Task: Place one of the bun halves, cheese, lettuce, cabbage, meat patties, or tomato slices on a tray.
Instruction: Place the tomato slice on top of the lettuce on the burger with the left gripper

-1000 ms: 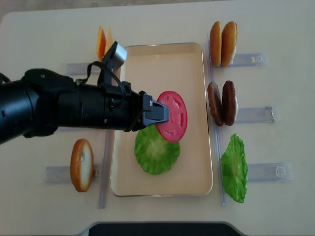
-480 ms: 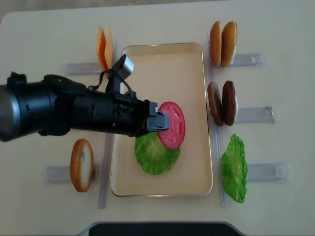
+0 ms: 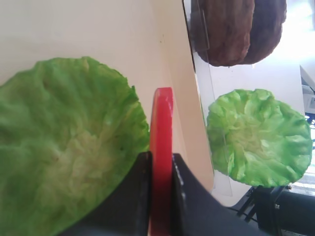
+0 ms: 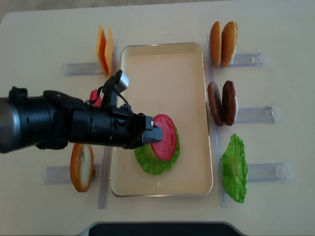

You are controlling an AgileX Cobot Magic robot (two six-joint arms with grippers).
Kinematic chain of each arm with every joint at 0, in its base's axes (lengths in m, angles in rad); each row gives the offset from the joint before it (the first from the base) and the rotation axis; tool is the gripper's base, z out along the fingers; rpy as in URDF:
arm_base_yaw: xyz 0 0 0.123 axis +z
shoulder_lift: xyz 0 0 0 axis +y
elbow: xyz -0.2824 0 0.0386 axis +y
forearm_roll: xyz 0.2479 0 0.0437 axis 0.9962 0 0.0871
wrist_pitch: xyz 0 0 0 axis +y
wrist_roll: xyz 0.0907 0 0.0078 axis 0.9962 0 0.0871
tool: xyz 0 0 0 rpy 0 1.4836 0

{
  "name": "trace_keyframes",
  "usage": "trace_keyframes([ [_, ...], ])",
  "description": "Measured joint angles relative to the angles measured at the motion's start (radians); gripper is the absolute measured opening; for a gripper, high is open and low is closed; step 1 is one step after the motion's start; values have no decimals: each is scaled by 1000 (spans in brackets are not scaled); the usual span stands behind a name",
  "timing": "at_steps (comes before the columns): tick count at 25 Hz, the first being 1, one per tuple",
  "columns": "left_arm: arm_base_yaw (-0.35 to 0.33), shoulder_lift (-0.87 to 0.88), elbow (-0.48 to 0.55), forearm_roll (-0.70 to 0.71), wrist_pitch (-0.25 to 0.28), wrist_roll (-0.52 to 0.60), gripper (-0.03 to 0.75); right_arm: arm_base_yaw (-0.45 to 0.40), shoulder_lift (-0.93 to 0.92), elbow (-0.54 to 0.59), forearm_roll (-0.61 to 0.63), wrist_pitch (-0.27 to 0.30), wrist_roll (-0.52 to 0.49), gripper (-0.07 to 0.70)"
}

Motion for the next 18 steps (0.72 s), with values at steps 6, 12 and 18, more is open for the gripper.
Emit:
trace_keyframes([
  [6, 0, 20, 0, -28, -3, 38, 51, 0, 0, 0, 0, 0, 0, 378],
  [12, 0, 72, 0, -95, 29, 110, 51, 0, 0, 0, 0, 0, 0, 378],
  [18, 0, 72, 0, -99, 31, 116, 51, 0, 0, 0, -2, 0, 0, 375],
])
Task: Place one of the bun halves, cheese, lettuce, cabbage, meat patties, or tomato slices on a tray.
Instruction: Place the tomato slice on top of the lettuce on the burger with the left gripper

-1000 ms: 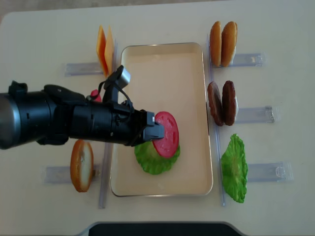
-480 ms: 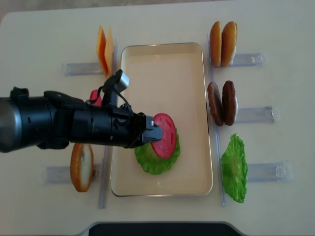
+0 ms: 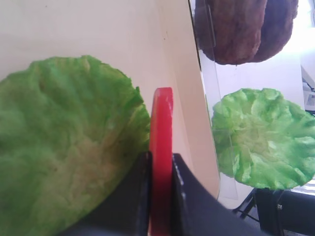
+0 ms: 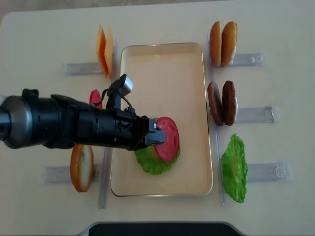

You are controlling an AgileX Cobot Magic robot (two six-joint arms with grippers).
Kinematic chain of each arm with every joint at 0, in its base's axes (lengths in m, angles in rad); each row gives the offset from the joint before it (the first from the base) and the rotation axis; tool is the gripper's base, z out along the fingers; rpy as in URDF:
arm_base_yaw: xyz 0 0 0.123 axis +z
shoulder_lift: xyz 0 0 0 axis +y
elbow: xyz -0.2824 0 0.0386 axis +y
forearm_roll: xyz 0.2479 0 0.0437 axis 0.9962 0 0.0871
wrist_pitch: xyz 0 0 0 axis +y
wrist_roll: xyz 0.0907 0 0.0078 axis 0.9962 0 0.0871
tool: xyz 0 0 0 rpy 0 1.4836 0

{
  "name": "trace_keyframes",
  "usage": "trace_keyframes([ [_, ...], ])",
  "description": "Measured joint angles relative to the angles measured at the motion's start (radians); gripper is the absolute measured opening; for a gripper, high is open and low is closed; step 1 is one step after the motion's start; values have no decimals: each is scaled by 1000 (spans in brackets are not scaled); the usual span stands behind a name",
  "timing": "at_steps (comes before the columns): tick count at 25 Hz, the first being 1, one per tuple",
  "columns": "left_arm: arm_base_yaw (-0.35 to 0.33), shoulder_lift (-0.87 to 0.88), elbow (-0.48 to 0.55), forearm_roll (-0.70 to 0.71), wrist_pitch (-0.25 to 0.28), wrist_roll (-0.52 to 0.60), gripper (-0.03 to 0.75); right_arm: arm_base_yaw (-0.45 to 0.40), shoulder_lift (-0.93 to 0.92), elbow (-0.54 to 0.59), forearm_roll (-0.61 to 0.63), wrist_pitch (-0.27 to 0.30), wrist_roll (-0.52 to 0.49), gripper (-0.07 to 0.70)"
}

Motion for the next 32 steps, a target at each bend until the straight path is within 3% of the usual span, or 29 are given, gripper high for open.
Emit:
trace_keyframes([
  [10, 0, 0, 0, 36, 0, -5, 67, 0, 0, 0, -3, 0, 0, 373],
  [13, 0, 0, 0, 71, -1, -35, 136, 0, 0, 0, -3, 0, 0, 373],
  [17, 0, 0, 0, 123, -12, -67, 283, 0, 0, 0, -3, 0, 0, 373],
  [20, 4, 0, 0, 130, -12, -71, 325, 0, 0, 0, -3, 0, 0, 373],
  [25, 75, -26, -1, 208, 0, -139, 394, 0, 0, 0, -3, 0, 0, 372],
  [28, 133, -63, -1, 315, 26, -231, 452, 0, 0, 0, -3, 0, 0, 372],
  [32, 177, -108, -1, 429, 70, -318, 474, 0, 0, 0, -3, 0, 0, 372],
])
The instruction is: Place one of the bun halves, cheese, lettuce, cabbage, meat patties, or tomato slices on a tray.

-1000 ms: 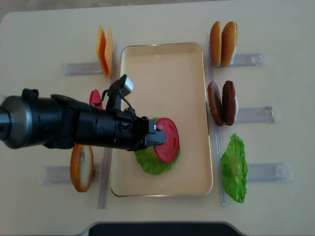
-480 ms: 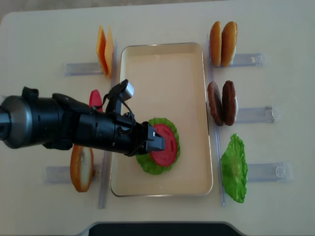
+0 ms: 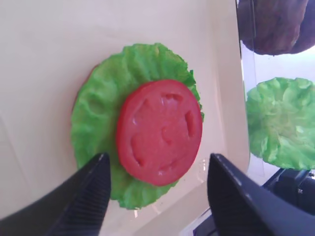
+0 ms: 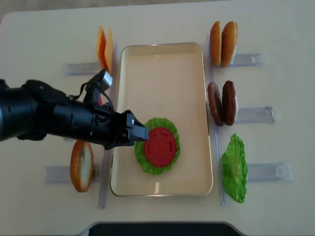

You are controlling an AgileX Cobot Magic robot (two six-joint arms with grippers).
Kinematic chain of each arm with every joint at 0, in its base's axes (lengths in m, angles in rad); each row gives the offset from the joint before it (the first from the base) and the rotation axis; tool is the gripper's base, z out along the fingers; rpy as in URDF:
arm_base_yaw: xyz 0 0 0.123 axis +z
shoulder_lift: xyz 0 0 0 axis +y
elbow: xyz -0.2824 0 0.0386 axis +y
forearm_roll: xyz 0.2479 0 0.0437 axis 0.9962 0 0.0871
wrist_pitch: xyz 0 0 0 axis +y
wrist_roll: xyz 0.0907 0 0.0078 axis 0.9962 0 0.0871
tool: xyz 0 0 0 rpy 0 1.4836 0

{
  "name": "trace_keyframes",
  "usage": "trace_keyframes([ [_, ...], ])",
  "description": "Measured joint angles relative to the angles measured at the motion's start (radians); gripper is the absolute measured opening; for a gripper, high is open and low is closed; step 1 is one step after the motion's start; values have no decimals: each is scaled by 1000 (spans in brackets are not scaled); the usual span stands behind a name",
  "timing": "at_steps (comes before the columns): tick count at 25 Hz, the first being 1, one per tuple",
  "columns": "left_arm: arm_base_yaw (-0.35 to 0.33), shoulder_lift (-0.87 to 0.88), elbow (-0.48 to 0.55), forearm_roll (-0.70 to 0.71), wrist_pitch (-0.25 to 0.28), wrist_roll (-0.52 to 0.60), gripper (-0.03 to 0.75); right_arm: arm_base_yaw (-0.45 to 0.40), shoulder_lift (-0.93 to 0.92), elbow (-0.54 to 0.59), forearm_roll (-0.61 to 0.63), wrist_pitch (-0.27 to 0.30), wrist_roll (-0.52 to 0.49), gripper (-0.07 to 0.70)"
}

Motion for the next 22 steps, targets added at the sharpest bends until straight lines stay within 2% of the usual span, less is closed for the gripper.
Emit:
trace_keyframes([
  [4, 33, -71, -3, 48, 21, -35, 476, 0, 0, 0, 0, 0, 0, 369],
  [8, 78, -165, -62, 137, 58, -111, 476, 0, 0, 0, -1, 0, 0, 369],
  [11, 114, -222, -155, 345, 104, -280, 476, 0, 0, 0, -1, 0, 0, 369],
  [16, 160, -259, -334, 805, 262, -605, 472, 0, 0, 0, -1, 0, 0, 369],
  [19, 176, -260, -396, 976, 327, -704, 444, 0, 0, 0, -1, 0, 0, 369],
  [22, 181, -260, -415, 1112, 372, -778, 425, 0, 0, 0, -1, 0, 0, 369],
])
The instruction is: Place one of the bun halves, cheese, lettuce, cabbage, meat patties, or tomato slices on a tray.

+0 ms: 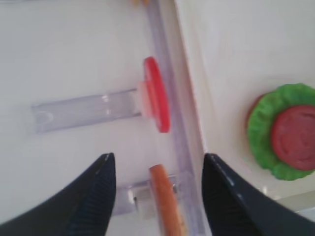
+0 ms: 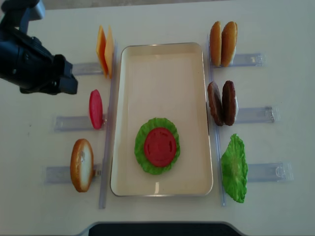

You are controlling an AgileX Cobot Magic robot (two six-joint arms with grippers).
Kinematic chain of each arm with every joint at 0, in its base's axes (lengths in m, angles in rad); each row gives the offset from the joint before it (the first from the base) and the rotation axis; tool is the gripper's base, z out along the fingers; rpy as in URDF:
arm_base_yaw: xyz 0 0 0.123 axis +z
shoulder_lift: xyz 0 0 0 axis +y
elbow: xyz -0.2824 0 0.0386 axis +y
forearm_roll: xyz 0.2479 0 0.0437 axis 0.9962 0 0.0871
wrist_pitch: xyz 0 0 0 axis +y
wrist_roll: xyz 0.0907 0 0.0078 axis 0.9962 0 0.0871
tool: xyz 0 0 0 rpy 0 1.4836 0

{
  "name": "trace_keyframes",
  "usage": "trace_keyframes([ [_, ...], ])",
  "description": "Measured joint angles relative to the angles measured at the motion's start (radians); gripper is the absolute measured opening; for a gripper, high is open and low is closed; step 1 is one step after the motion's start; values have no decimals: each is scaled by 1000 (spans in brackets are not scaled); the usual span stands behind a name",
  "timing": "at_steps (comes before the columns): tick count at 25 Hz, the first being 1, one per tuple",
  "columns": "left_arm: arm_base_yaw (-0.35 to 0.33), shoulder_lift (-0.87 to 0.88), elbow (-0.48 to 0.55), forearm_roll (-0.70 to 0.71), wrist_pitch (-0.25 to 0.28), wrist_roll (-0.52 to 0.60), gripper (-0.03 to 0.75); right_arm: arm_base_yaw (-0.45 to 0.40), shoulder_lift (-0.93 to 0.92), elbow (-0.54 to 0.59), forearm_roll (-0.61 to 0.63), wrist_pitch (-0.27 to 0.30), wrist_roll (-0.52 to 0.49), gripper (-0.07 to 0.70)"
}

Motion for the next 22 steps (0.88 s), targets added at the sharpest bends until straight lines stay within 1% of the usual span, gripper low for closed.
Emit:
trace_keyframes([
  [3, 0, 0, -4, 109, 48, -51, 420, 0, 0, 0, 0, 0, 0, 369],
  [5, 0, 0, -4, 156, 68, -67, 419, 0, 0, 0, 0, 0, 0, 369],
  [8, 0, 0, -4, 202, 75, -86, 414, 0, 0, 0, 0, 0, 0, 369],
  [15, 4, 0, -4, 256, 75, -98, 410, 0, 0, 0, 0, 0, 0, 369],
  [17, 29, 0, -4, 252, 75, -101, 410, 0, 0, 0, 0, 0, 0, 369],
  [18, 54, 0, -4, 248, 75, -101, 410, 0, 0, 0, 0, 0, 0, 369],
  [22, 186, 0, -4, 212, 75, -96, 410, 0, 0, 0, 0, 0, 0, 369],
])
